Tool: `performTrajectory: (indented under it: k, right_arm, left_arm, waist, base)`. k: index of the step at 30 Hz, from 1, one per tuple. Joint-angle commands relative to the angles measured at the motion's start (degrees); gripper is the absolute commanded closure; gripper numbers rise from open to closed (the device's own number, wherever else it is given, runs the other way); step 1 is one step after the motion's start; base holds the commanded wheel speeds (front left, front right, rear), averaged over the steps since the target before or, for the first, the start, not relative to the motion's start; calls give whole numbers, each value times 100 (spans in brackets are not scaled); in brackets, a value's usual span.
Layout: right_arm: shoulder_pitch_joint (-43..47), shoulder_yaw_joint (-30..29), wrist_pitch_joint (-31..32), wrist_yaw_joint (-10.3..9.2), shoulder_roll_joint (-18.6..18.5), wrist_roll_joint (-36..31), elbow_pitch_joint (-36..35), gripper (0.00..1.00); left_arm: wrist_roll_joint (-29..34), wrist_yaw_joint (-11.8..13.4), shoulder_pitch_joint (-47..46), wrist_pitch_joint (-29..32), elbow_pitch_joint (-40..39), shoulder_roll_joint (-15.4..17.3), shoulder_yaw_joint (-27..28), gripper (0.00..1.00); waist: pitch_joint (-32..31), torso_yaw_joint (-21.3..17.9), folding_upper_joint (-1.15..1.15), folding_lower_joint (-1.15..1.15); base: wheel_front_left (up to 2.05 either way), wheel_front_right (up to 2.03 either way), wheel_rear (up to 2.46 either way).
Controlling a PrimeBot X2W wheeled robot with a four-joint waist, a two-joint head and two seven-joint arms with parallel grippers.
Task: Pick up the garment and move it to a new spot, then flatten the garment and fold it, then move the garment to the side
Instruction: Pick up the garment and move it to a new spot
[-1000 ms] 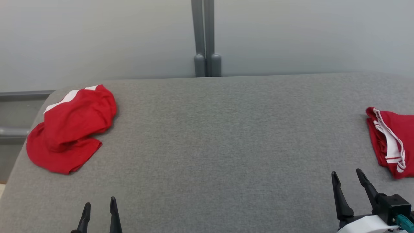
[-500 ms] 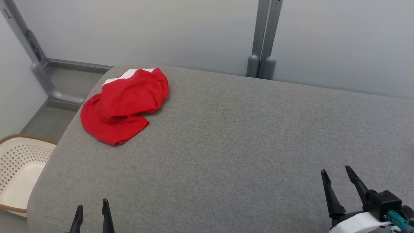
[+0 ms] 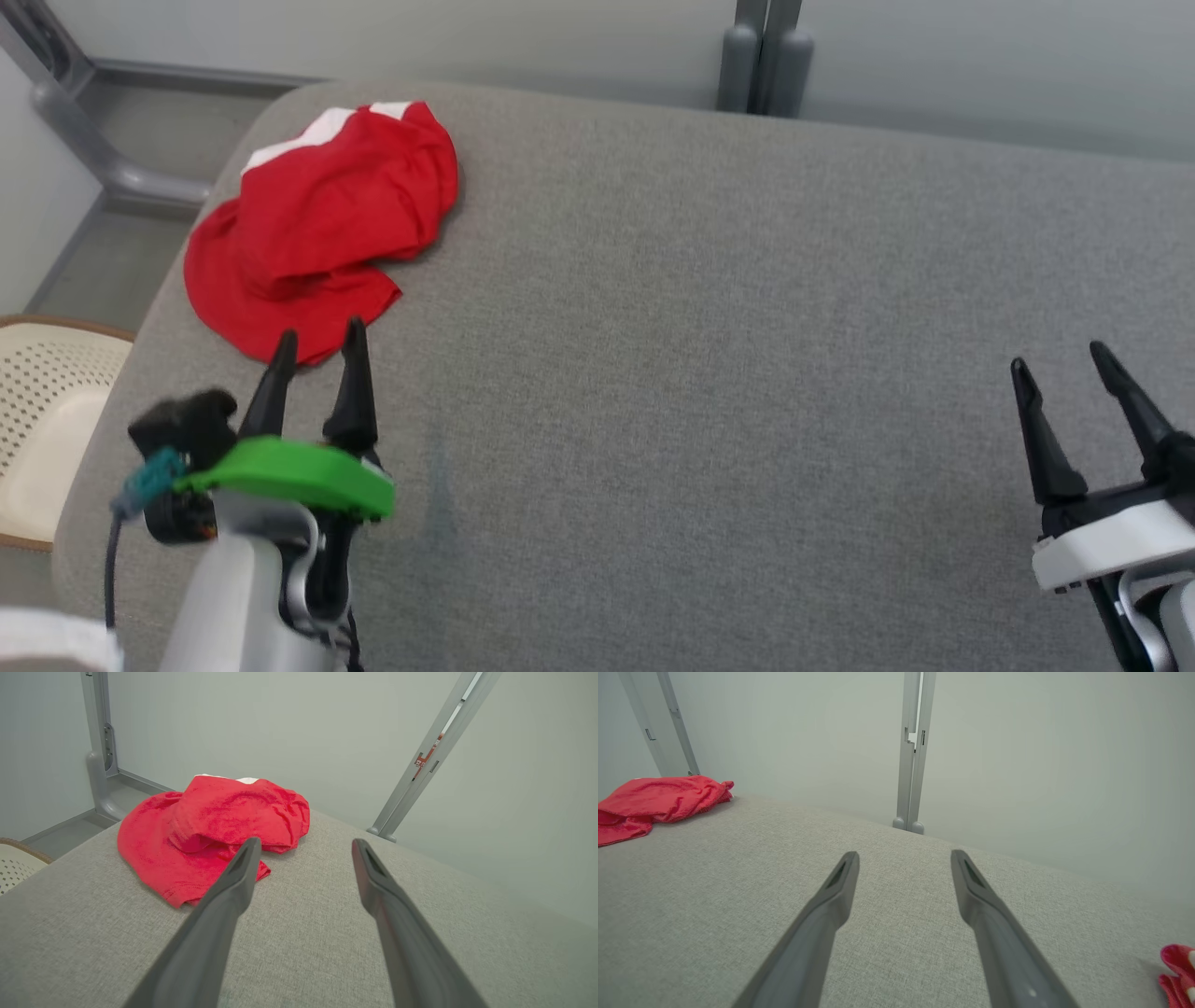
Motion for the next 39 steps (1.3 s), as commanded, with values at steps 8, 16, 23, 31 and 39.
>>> performTrajectory:
  k: [8, 16, 23, 31, 39]
  right_arm:
    - [-638, 27, -15, -8, -436, 236, -167, 0]
    - [-908, 101, -15, -8, -548, 348, -256, 0]
    - [-875, 73, -15, -8, -565, 389, -192, 0]
    - [-651, 98, -15, -8, -318, 345, -5, 0]
    - [-364, 261, -15, -8, 150, 287, 238, 0]
  left_arm:
    - [49, 565, -2155, 1313, 1106, 521, 193, 0]
    - [228, 1420, -3494, 1788, 2430, 1045, 510, 0]
    - [180, 1413, -3833, 2348, 3284, 1184, 431, 0]
    - [238, 855, -3750, 2523, 3316, 1384, 150, 100]
    - [92, 234, -3167, 2555, 2314, 1402, -68, 100]
  waist:
    - [2120, -588, 0, 0]
    - [2477, -921, 0, 0]
    - [2449, -1040, 0, 0]
    - [1849, -1026, 0, 0]
    - [853, -1176, 0, 0]
  base:
    - [0, 0, 0]
    - [0, 0, 0]
    - [0, 0, 0]
    - [0, 0, 0]
    - [0, 0, 0]
